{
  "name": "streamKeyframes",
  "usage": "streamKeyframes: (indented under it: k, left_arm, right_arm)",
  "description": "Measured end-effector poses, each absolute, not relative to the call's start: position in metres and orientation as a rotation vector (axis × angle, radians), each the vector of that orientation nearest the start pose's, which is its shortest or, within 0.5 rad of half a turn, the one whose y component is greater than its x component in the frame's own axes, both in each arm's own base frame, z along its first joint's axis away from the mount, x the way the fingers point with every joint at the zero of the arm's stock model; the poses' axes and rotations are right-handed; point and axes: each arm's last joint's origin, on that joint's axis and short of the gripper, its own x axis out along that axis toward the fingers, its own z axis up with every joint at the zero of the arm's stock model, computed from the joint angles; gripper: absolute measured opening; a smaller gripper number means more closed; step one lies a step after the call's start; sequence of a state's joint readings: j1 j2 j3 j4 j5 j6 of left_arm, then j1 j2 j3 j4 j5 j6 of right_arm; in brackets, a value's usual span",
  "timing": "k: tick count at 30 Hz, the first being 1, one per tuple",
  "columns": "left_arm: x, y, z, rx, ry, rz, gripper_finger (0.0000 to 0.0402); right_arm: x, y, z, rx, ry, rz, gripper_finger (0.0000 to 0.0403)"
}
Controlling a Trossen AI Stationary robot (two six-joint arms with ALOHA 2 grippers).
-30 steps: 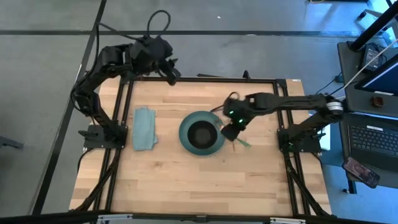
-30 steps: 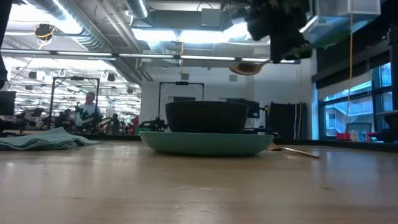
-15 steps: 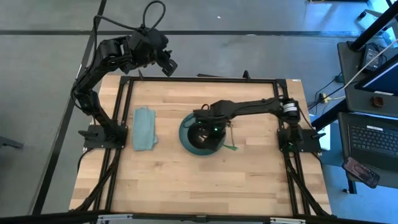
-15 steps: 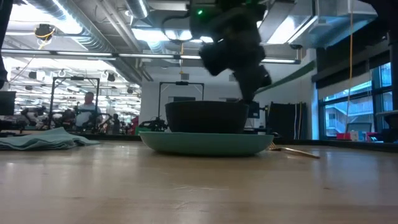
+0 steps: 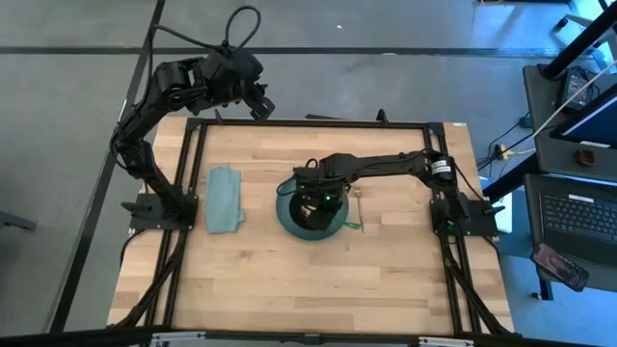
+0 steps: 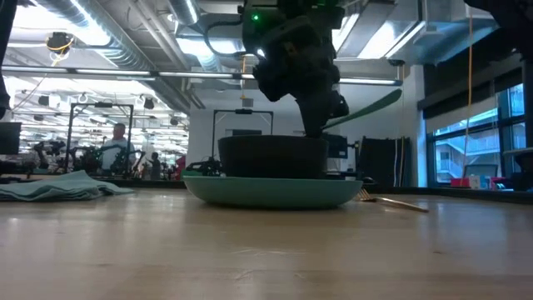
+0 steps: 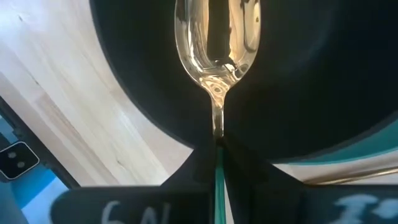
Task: Set table place
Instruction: Put the green spoon into the black bowl
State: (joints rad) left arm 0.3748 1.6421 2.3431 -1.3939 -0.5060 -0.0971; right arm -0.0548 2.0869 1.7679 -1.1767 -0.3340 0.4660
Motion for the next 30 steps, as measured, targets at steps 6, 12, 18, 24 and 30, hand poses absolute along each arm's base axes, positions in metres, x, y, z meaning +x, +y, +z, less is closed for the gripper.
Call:
streamKeyframes:
  k: [6, 12, 18, 24, 30]
  left_arm:
    - [0.241, 0.11, 0.502, -0.038, 0.719, 0.876, 0.0121]
    - [0.248, 0.113, 0.49, -0.036, 0.766, 0.874, 0.0121]
    - [0.248, 0.113, 0.489, -0.036, 0.767, 0.874, 0.0121]
    - [0.248, 0.113, 0.489, -0.037, 0.767, 0.874, 0.0121]
    - [0.248, 0.113, 0.489, -0.037, 0.767, 0.874, 0.0121]
  right_arm:
    - [0.412, -0.015, 0.214, 0.635, 1.494, -0.154, 0.0015]
    - [0.416, -0.017, 0.2, 0.638, 1.527, -0.169, 0.0018]
    - [0.419, -0.017, 0.191, 0.634, 1.535, -0.168, 0.0019]
    - [0.422, -0.017, 0.191, 0.616, 1.506, -0.142, 0.0049]
    - [0.422, -0.017, 0.191, 0.612, 1.507, -0.138, 0.0077]
